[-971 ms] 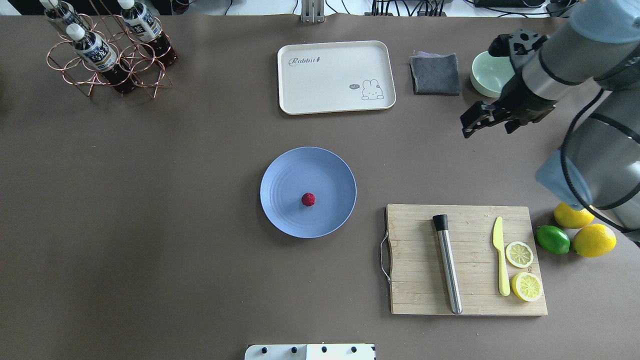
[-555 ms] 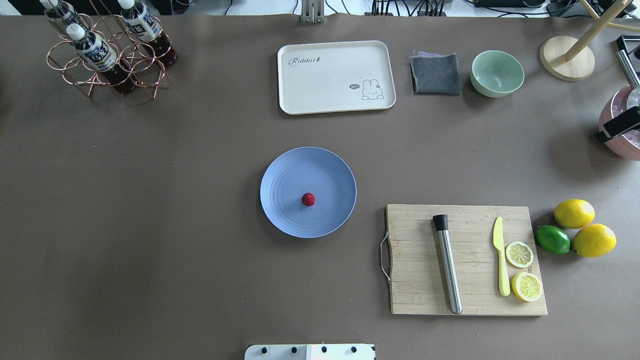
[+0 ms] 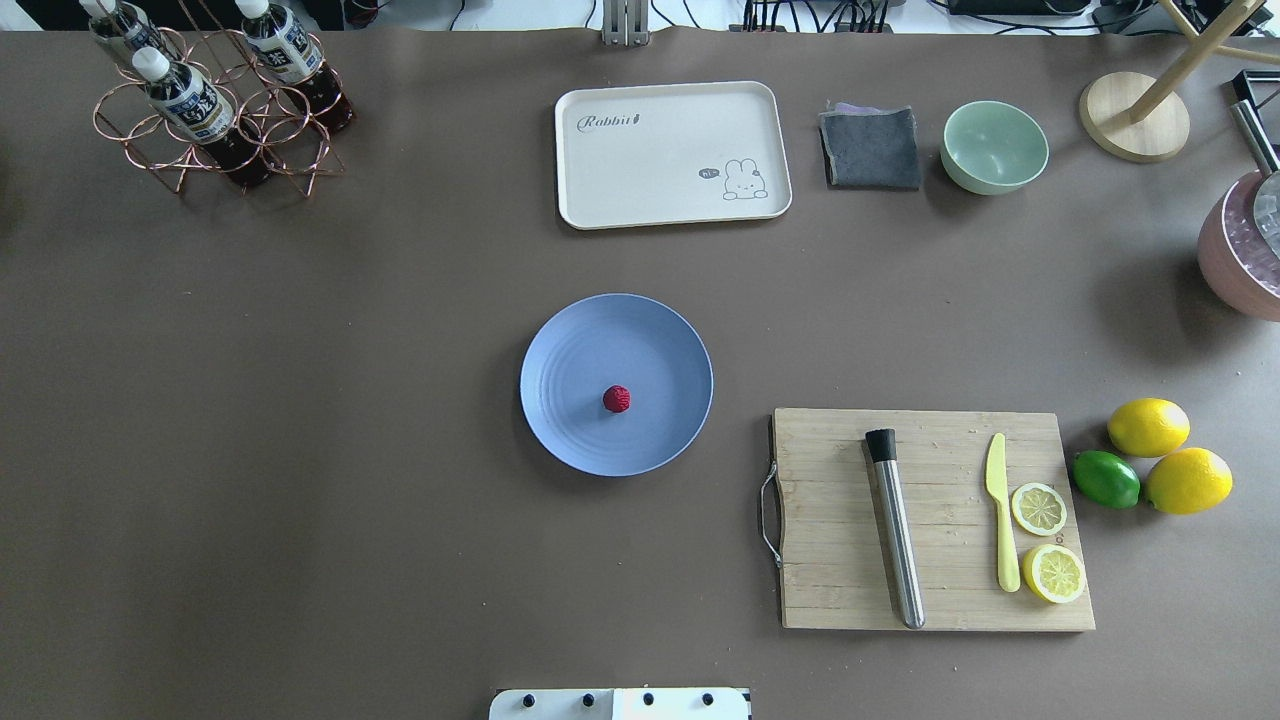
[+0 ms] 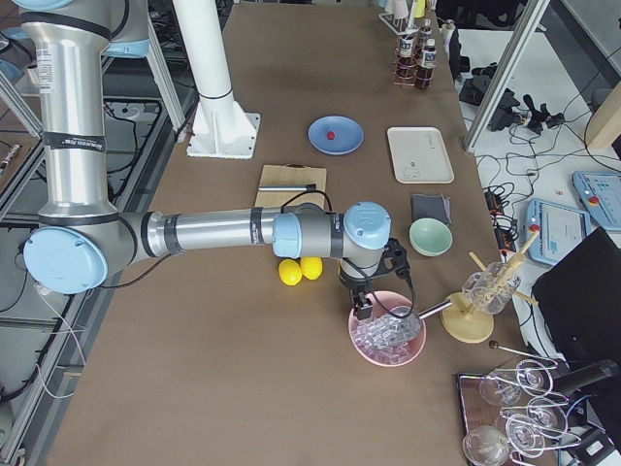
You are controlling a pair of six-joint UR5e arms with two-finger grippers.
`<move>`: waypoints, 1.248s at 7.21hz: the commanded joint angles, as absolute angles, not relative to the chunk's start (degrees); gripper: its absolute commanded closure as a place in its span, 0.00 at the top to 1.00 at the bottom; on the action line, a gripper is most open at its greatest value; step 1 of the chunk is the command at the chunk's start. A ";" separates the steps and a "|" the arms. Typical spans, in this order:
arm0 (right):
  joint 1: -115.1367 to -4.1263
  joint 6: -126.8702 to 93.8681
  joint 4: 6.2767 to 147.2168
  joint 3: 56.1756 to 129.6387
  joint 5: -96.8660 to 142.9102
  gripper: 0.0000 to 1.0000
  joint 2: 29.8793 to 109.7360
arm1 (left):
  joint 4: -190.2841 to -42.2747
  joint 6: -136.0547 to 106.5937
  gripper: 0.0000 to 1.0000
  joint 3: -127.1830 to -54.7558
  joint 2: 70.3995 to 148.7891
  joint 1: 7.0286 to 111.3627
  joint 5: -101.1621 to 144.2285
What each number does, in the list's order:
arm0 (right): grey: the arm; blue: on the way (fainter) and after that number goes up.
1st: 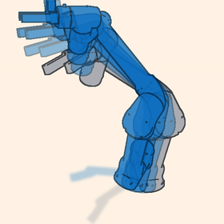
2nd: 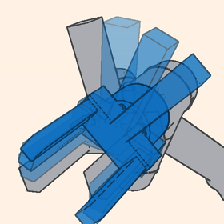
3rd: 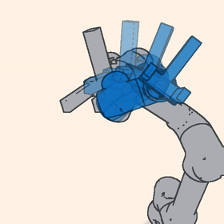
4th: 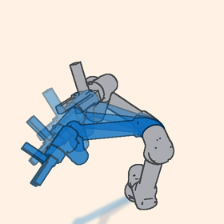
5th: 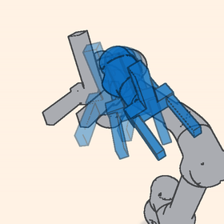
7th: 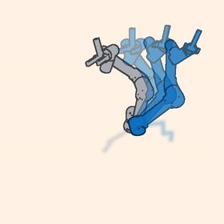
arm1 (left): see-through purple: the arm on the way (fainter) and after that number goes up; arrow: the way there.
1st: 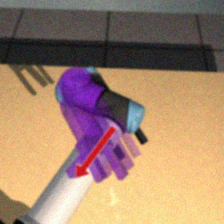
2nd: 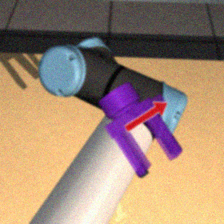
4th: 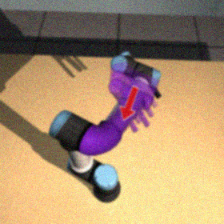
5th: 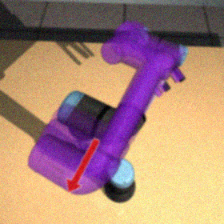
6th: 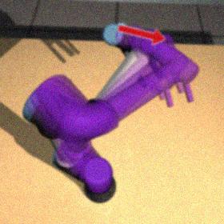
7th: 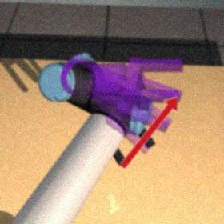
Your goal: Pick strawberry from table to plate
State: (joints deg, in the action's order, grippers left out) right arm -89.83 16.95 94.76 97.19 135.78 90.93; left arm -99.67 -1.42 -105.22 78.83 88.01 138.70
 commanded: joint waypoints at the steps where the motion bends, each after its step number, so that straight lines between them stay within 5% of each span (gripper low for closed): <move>1: -90.97 18.11 94.83 96.68 135.00 1.00 92.02 | -88.28 7.98 0.74 -105.12 82.43 93.42 138.52; 2: -91.14 18.02 94.75 96.77 134.22 1.00 92.02 | -87.98 8.17 0.74 -104.86 82.44 93.34 138.60; 3: -91.06 17.58 94.83 96.68 131.08 1.00 91.59 | -87.80 8.17 0.91 -104.77 82.01 92.64 138.52; 4: -91.05 17.23 94.83 96.68 130.09 1.00 91.58 | -85.28 8.17 0.96 -105.29 82.18 92.55 138.52; 9: -91.05 17.14 94.49 97.64 130.78 1.00 92.28 | -80.07 8.17 0.97 -105.65 81.48 93.34 131.86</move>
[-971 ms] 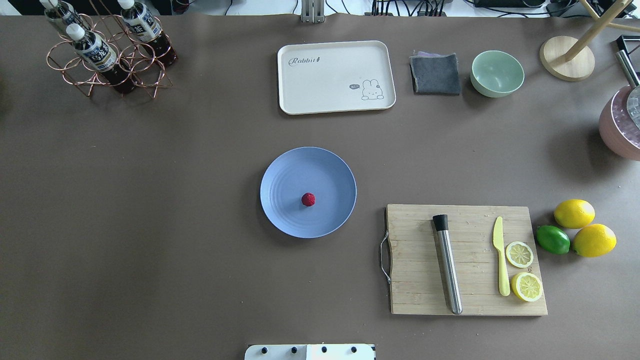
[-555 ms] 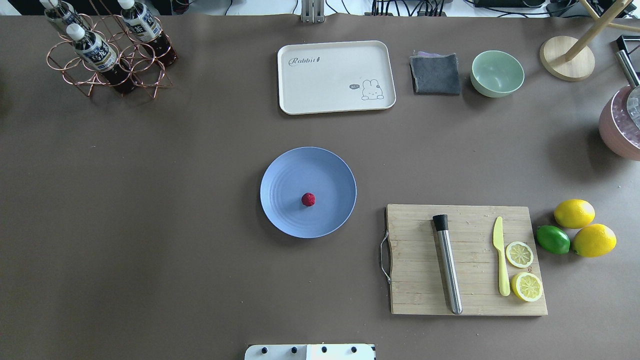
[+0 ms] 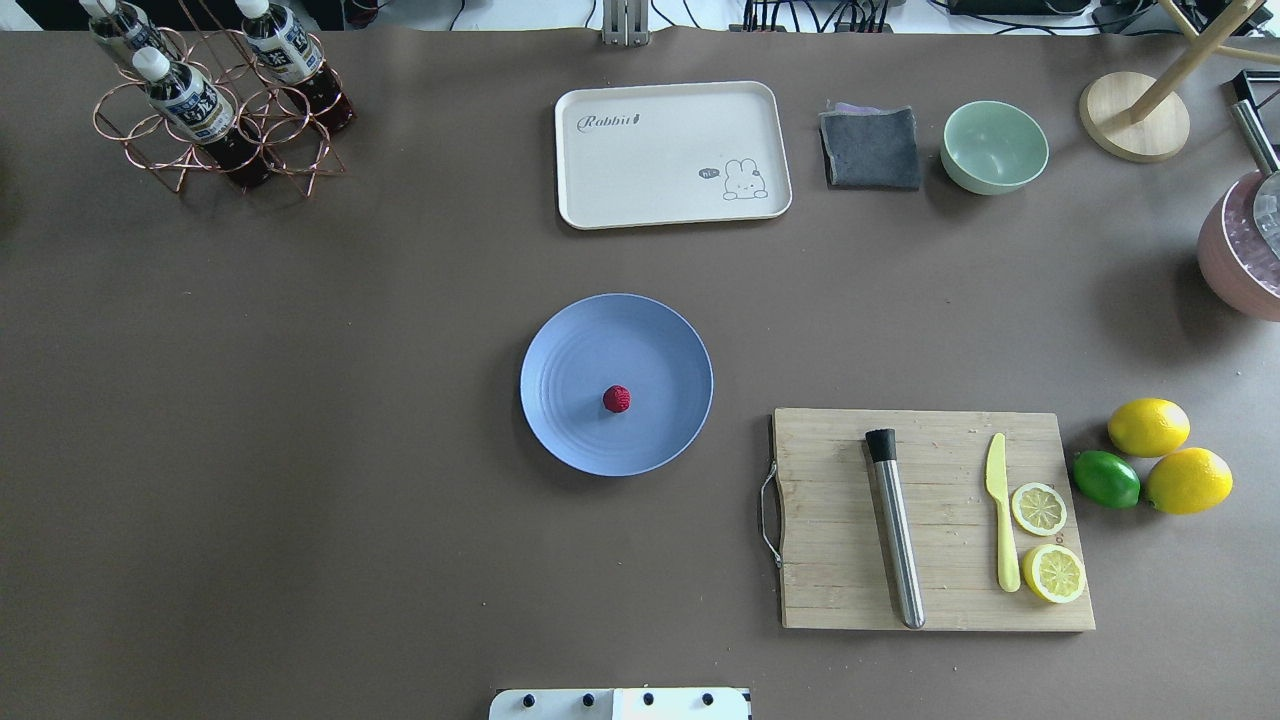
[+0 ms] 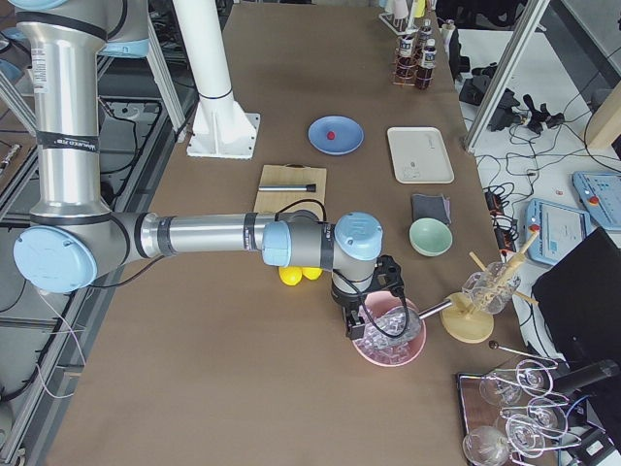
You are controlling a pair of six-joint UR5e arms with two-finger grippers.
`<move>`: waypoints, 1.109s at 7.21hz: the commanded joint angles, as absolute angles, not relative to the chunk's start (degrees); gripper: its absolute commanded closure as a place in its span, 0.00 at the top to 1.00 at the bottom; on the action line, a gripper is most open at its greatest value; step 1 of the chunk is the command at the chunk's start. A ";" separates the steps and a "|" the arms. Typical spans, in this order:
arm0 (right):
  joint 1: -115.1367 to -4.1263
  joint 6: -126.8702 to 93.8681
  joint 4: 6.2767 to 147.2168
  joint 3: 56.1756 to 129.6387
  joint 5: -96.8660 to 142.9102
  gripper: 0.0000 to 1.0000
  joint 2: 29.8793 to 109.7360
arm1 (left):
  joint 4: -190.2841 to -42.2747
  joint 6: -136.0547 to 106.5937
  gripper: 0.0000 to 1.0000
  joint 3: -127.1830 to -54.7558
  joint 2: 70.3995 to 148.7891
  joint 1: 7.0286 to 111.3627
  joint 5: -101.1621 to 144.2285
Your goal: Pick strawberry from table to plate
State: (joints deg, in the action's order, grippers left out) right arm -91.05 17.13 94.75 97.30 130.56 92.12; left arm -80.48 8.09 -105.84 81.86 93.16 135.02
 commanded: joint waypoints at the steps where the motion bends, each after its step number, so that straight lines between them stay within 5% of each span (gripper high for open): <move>1: -90.88 17.05 94.57 97.47 130.96 1.00 92.29 | -80.16 8.26 0.97 -105.82 81.04 93.43 132.18; 8: -89.83 15.56 94.75 97.82 131.31 1.00 91.76 | -80.42 8.26 0.97 -103.19 79.10 94.39 135.88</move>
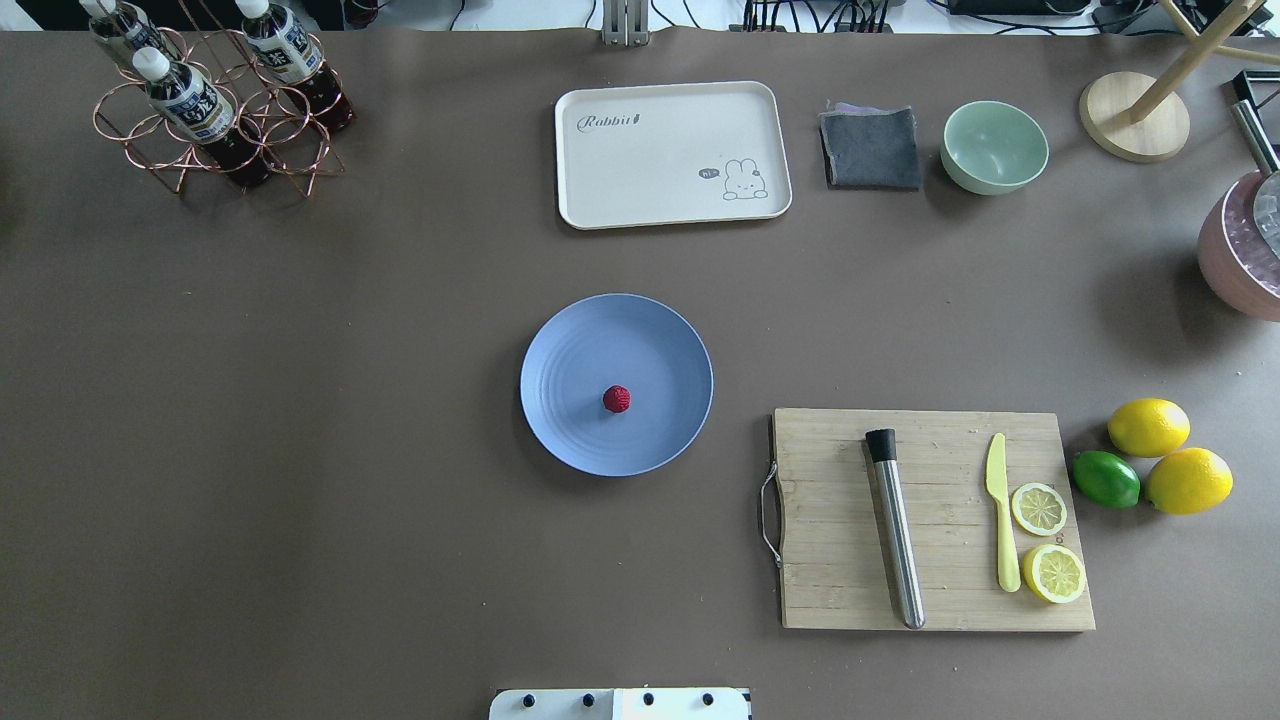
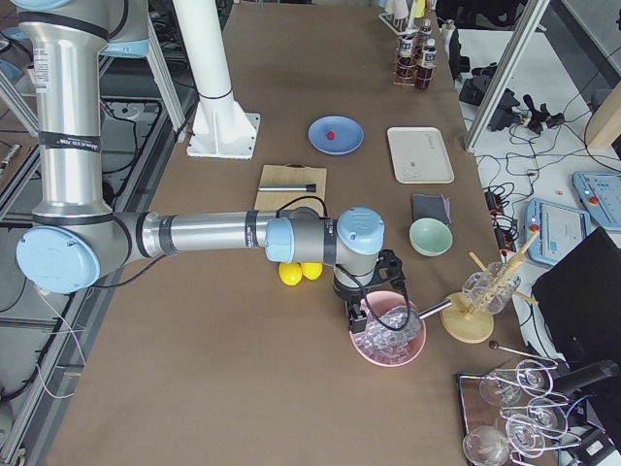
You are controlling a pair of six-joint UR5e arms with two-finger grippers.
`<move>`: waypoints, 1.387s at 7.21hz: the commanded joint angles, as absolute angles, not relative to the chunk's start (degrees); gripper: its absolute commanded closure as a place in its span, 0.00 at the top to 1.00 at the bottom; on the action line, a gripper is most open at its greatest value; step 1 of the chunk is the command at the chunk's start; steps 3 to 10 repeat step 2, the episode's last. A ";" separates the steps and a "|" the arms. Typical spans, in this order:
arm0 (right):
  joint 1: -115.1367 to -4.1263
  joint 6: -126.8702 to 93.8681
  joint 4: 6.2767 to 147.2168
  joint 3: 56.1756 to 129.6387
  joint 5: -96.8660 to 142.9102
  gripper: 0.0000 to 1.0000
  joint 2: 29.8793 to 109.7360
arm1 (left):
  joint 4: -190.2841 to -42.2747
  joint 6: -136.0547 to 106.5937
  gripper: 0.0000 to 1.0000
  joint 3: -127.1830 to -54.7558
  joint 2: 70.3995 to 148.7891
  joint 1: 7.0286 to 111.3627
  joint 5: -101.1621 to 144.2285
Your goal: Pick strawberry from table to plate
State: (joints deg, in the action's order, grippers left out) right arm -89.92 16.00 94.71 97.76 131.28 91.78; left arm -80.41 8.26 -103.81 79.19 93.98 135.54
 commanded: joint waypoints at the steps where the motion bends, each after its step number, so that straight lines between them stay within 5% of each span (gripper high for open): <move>1: -89.74 15.56 94.83 97.82 131.31 1.00 91.76 | -80.07 8.17 0.97 -103.71 79.10 95.79 135.88; 10: -89.48 15.47 94.92 97.74 132.18 1.00 91.93 | -80.07 8.09 0.97 -103.19 79.19 96.06 135.88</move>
